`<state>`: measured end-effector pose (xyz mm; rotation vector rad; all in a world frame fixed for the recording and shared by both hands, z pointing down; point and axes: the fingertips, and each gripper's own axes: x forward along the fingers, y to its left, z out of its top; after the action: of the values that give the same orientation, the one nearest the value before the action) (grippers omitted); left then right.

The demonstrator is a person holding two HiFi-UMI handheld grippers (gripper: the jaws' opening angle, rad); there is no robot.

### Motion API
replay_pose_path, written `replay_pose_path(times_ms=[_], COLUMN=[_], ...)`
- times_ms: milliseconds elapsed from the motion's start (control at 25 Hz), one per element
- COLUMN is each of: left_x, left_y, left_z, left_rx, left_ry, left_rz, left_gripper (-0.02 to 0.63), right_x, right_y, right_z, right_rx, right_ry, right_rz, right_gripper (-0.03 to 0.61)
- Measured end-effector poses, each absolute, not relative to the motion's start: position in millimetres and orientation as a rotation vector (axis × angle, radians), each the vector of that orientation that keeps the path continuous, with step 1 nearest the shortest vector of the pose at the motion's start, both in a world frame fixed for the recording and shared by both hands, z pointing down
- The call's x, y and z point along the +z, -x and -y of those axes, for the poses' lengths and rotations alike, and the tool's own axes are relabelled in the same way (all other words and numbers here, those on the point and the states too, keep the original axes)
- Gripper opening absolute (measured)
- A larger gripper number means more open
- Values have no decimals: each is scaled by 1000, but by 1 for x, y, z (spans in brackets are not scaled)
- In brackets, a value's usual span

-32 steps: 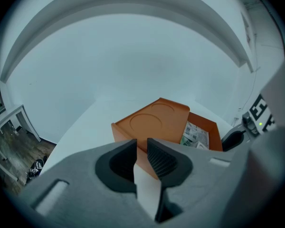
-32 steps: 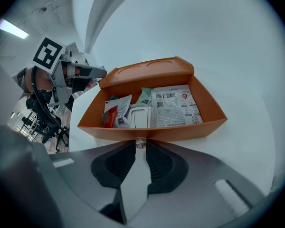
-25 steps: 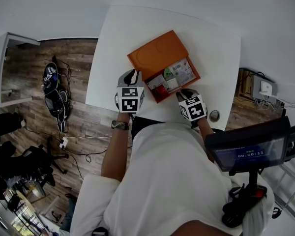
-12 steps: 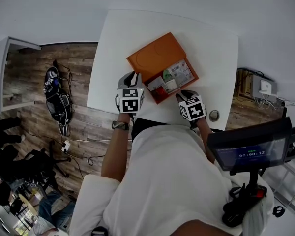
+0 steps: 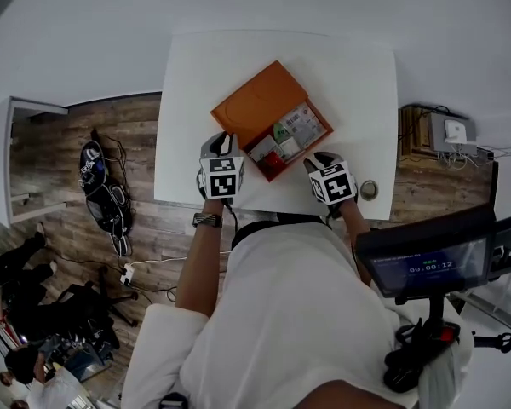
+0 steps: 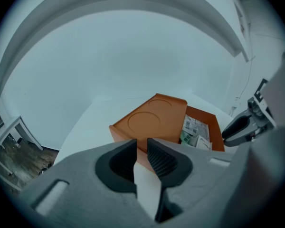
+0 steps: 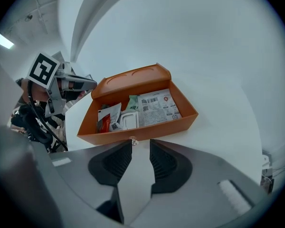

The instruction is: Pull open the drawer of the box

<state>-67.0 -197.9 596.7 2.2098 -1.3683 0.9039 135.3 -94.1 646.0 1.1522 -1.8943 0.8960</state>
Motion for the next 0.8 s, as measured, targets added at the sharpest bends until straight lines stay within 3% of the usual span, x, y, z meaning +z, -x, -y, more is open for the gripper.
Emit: replay_pose_path(times_ms=[240,440,560,800], left_x=[602,536,507,451], left_y=[59,71,65,48], left_z=[208,184,183,184], left_rx=[913,775,700,591], left_ry=[-2264,-2476,-2559,-2700], left_rz=[1372,1441,1467,1498], left_gripper=[75,74,34,21], right_x=[631,564,526,451], right_y=[-151,-135,-140,-149], right_z=[116,109,119,134], right_rx=[863,737,639,450], right_ry=[-1292,-1464,-1570,-1742], right_rz=[1903,1952,2012,2077], right_gripper=[115,95,89,26])
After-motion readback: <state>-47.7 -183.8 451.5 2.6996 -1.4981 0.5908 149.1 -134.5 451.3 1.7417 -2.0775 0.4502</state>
